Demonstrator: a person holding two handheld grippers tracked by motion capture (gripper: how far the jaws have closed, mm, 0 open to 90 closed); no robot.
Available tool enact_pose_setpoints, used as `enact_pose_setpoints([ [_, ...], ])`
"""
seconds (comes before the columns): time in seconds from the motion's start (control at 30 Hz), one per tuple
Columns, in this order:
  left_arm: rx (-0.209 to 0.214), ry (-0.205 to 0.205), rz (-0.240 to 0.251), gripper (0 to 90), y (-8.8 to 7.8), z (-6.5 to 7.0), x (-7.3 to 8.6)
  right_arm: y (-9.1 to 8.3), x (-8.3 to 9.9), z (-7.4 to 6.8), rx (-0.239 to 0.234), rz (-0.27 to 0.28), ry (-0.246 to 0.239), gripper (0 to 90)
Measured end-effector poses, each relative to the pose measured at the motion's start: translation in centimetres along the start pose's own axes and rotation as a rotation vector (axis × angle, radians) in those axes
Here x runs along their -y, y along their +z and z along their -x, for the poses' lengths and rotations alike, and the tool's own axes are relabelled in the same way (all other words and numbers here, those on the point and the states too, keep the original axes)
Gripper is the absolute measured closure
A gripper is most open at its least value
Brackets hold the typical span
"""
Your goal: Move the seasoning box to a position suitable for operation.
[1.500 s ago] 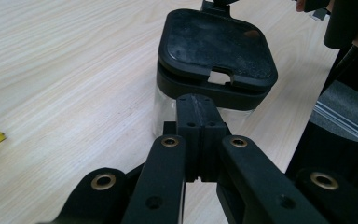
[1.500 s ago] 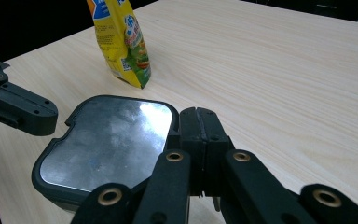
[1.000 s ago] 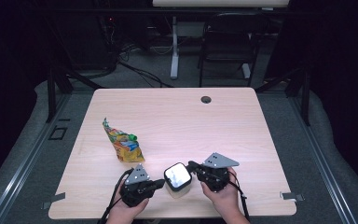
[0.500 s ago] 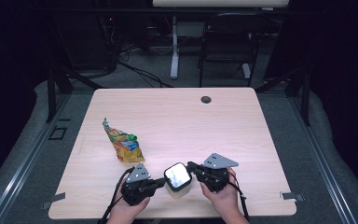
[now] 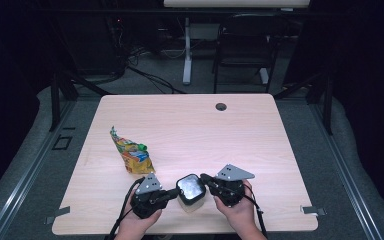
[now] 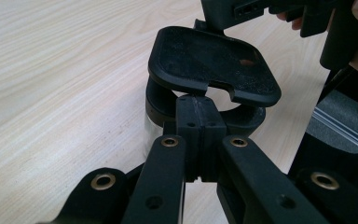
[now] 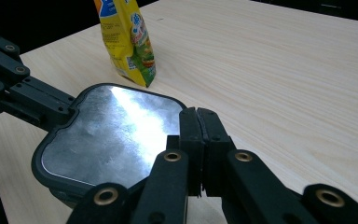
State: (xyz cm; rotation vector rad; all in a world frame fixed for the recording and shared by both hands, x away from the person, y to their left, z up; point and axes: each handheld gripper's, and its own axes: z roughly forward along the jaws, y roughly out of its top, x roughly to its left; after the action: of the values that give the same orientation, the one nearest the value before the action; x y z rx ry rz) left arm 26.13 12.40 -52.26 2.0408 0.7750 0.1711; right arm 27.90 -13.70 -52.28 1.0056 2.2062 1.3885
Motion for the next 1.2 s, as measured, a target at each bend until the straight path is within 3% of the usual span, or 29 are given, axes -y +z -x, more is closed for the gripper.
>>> enact_pose_setpoints([
  [0.27,-0.004,-0.001,0.015,89.7,-0.2,0.0,-0.5,-0.5,-0.1,0.0,0.007,-0.007,-0.017,81.6],
  [0.67,-0.01,0.016,0.037,88.8,-0.3,0.2,-1.9,-3.0,0.3,-0.8,0.011,-0.018,-0.098,78.8],
  [0.83,-0.009,0.018,0.042,88.4,-0.3,0.2,-2.4,-3.8,0.5,-1.3,0.005,-0.014,-0.109,78.3],
  [1.2,-0.006,0.025,0.059,88.1,-0.1,0.3,-3.2,-3.9,1.6,-2.4,0.022,-0.043,-0.144,72.2],
])
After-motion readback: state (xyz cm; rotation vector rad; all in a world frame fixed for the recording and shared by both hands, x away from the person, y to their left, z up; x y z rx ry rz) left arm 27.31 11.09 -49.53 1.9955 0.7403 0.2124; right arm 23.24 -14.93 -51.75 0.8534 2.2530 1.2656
